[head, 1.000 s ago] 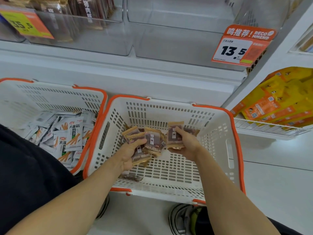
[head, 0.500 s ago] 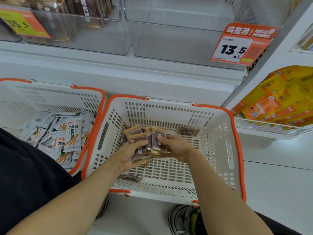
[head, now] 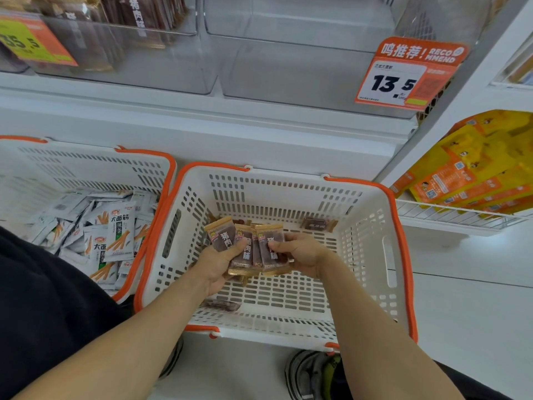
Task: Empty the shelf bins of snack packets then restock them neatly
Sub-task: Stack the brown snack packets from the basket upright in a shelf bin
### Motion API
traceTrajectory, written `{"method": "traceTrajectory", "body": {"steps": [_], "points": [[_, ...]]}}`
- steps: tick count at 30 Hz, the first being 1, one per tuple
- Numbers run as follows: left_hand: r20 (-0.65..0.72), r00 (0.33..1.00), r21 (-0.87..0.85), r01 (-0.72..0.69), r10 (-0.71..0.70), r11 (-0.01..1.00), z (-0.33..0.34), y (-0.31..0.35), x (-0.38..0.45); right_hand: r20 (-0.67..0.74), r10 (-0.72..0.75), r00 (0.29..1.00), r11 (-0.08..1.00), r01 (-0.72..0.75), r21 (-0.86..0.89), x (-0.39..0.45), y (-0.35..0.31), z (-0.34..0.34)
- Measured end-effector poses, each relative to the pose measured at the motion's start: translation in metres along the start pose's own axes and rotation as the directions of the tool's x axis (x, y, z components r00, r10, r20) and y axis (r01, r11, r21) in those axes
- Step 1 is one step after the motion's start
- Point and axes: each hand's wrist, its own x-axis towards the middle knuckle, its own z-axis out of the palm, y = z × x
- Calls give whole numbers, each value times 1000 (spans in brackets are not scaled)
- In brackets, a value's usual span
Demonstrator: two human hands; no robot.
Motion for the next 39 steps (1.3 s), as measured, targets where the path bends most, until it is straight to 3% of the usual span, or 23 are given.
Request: {"method": "traceTrajectory", "body": {"steps": [6, 13, 19, 21, 25, 28, 30, 32, 34, 36, 37, 39], "points": [[40, 996, 83, 70, -74, 994, 3, 6, -4, 6, 57, 998, 998, -57, 33, 5, 1, 10], [13, 1000, 343, 3, -7, 939, 8, 20, -8, 3, 7, 1000, 998, -7, 54, 5, -8, 5], [169, 986, 368, -58, -5, 928, 19, 56, -23, 77, -118, 990, 988, 110, 104, -10, -48, 21], [245, 969, 445, -150, 42, 883, 26, 76, -34, 101, -154, 983, 987, 150, 50, -14, -63, 34], [141, 984, 640, -176, 111, 748, 19, 117, -44, 159, -204, 966, 976, 188, 112, -23, -96, 75], [149, 979, 860, -199, 141, 471, 10, 162, -66, 216, -228, 949, 966, 194, 170, -32, -119, 109], [210, 964, 937, -246, 163, 249, 1, 203, -87, 253, -289, 923, 952, 248, 181, -37, -132, 127], [262, 948, 945, -290, 182, 153, -12, 242, -105, 262, -359, 896, 931, 326, 162, -44, -147, 143], [308, 924, 929, -343, 227, 137, -27, 271, -117, 232, -442, 867, 897, 435, 85, -52, -163, 156], [398, 877, 857, -460, 269, 232, -39, 291, -127, 159, -552, 819, 822, 566, -64, -58, -182, 168], [434, 849, 809, -515, 301, 285, -43, 299, -129, 103, -625, 774, 761, 633, -143, -61, -193, 175], [505, 762, 731, -628, 406, 268, -52, 318, -130, 32, -777, 629, 589, 744, -314, -70, -218, 191]]}}
